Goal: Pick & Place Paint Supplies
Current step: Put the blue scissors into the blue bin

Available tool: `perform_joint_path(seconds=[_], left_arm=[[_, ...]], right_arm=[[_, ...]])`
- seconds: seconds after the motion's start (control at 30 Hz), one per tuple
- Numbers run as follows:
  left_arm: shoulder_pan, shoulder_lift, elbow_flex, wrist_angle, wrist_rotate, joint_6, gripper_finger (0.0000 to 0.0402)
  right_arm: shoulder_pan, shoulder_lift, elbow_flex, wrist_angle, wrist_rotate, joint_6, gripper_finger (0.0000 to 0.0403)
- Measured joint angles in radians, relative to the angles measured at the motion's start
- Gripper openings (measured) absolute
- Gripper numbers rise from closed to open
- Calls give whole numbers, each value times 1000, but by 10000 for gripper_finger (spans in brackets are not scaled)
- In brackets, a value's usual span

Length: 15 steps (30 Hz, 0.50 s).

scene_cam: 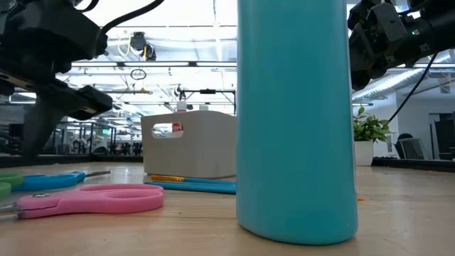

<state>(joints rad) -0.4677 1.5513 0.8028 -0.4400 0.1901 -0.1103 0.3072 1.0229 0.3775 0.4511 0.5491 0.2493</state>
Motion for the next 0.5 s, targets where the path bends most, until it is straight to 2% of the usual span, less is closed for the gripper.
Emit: perform_joint_path(seconds=[0.23,0.5], left_arm=[[10,0,-22,1,-45,-39,186],[15,-2,-54,9,26,-96,186]], right_arm=[[0,0,0,0,0,0,251],[0,0,0,0,0,0,251]])
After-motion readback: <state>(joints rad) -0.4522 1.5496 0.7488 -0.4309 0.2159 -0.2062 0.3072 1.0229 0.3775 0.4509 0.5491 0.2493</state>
